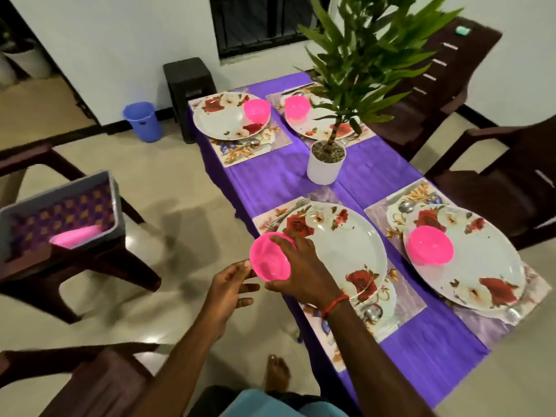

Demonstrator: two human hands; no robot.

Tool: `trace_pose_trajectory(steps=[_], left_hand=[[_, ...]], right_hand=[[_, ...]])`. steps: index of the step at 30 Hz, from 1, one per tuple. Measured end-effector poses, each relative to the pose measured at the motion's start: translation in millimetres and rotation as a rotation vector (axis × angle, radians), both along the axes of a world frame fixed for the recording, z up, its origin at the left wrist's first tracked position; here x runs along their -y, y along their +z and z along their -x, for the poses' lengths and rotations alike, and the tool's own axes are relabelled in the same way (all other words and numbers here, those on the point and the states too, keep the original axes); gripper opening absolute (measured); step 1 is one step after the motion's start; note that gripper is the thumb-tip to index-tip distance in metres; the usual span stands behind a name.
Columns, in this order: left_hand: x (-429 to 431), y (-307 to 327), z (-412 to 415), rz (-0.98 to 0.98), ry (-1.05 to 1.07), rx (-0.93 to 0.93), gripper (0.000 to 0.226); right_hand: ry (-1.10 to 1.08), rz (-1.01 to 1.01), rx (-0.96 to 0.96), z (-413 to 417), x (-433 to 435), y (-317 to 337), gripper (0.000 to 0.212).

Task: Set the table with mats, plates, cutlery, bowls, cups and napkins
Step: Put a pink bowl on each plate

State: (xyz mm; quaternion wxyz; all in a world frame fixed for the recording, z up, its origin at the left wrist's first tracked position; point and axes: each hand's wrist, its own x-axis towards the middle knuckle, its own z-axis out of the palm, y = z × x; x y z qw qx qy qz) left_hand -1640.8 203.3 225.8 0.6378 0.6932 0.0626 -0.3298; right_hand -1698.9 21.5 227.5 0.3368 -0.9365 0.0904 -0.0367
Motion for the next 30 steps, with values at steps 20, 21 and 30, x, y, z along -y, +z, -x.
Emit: trace_pose_trajectory(steps=[20, 21, 30], left_hand=[[68.9, -25.4, -45.7, -0.062, -0.216, -0.061, 0.029], [68.7, -26.8, -46.3, -0.064, -0.219, -0.066, 0.029], [77.1, -25.5, -49.0, -0.081, -0.304, -0.059, 0.040]], right_hand=[[-0.592, -0.087, -0.301, 54.7, 106.6, -46.7, 0.093], [-0.609, -0.094, -0.289, 53.2, 109.6, -48.0, 0.092], [-0.691, -0.011, -0.262, 43.9, 141.2, -63.5, 0.088]])
